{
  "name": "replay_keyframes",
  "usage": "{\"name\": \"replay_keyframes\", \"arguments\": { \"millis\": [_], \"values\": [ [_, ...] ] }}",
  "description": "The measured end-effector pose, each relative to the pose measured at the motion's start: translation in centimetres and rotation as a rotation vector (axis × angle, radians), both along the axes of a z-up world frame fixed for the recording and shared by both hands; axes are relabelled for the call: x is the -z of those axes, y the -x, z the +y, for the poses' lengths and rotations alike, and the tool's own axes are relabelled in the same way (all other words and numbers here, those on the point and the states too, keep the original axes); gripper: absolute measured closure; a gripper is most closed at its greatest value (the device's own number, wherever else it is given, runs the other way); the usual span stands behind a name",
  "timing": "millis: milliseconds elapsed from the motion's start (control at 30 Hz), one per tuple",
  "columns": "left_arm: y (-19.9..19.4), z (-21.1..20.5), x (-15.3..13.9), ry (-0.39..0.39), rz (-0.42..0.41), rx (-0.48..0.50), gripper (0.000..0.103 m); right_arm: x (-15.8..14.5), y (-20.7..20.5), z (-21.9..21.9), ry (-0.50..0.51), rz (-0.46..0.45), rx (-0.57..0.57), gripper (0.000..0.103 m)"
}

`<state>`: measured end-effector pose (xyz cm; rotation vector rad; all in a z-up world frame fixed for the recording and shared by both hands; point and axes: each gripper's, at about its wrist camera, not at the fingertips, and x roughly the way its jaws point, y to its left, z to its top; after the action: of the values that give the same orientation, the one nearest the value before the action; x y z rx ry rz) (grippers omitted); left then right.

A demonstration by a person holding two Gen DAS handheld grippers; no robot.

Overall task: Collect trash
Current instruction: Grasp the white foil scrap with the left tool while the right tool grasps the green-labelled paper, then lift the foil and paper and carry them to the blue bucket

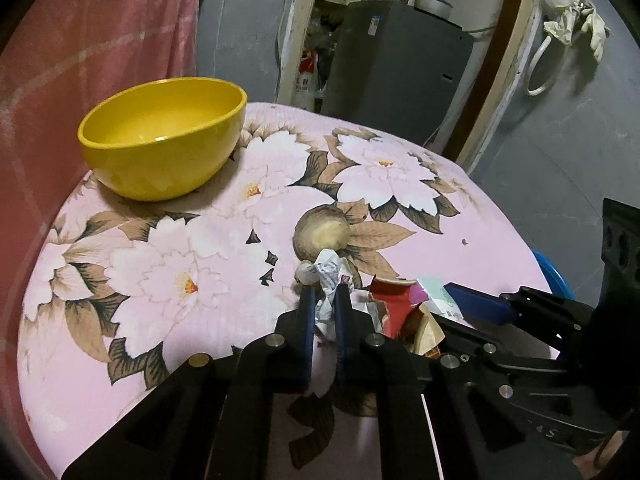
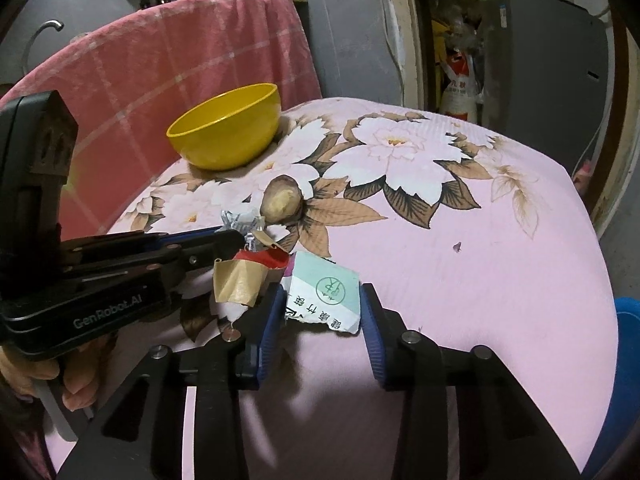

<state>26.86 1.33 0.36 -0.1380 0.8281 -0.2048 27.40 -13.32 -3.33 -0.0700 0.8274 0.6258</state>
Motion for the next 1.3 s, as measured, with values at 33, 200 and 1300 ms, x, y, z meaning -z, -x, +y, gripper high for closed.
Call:
{"name": "replay_keyframes", "arguments": {
  "millis": [33, 200, 1300],
  "values": [
    [0.3, 0.0, -0.2, -0.003, -0.008, -0.002, 0.096, 0.0, 0.1, -0.1, -0.003, -0.002, -0.001, 0.069],
    [2.2, 0.0, -0.9, 0.009, -0.055, -0.021, 0.096, -0.4, 0.5, -0.5, -0.018, -0.024, 0.023, 0.071],
    [7.6, -10.9, -11.1, 0.038, -0.529, 0.155, 0.096, -10.7, 10.6, -14.0, -0.273, -0.710, 0.382, 0.071]
  ]
}}
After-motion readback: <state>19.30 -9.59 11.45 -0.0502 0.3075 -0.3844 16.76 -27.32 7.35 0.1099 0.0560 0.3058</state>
